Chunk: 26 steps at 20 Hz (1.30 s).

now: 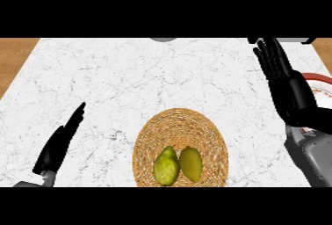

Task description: Pick the lemon from the placemat and place it in the plate

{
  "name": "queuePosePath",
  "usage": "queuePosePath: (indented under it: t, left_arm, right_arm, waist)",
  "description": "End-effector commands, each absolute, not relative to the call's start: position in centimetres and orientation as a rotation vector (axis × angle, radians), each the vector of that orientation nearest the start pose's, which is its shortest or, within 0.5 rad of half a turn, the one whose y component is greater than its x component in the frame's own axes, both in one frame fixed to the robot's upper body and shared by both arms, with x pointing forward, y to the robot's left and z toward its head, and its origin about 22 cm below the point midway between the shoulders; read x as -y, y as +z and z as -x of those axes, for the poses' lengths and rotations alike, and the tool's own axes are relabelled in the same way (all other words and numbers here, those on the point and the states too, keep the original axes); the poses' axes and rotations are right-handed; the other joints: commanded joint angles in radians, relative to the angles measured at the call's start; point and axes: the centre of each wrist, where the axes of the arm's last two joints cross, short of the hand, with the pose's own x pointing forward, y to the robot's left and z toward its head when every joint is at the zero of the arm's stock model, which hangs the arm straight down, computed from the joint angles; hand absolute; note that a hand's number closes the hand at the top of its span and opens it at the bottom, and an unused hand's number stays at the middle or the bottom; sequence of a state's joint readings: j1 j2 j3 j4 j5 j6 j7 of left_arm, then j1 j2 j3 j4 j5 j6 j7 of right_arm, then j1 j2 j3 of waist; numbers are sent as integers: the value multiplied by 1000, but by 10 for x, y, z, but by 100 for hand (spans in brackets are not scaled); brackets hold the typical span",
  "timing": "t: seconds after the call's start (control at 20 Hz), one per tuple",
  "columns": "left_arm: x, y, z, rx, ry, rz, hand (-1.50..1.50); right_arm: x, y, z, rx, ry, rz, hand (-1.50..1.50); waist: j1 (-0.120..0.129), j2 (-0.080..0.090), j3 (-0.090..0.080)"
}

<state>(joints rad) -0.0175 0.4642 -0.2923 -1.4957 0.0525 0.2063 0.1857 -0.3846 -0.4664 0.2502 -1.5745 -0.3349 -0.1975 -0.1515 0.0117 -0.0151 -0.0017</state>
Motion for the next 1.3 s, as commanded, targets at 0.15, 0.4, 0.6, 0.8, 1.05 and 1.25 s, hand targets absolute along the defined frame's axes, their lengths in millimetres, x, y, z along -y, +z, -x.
queuePosePath:
  t: [0.15,0.4,0.6,0.8,1.05,1.25]
  left_arm:
    - [-268,0,-245,1304,-146,-325,0]
    - [-270,-14,-236,1245,-66,-293,0]
    - [-257,-11,-240,1278,-23,-259,0]
    - [-257,-10,-247,1299,-27,-233,0]
    - [-253,-20,-239,1283,-35,-252,0]
    - [-251,-6,-250,1281,-37,-230,0]
  right_arm:
    - [167,100,-274,1812,387,-477,150]
    - [234,142,-295,2003,1057,330,150]
    - [189,25,-232,1956,538,85,150]
    - [165,3,-217,1966,279,-348,-150]
    - [216,-17,-205,1920,792,-304,-150]
    - [207,7,-233,1948,1010,25,-150]
  waist:
    - [-7,11,1]
    - [-39,-31,-20]
    - [-37,17,6]
    - [-14,27,7]
    - [-15,14,2]
    - [-12,12,0]
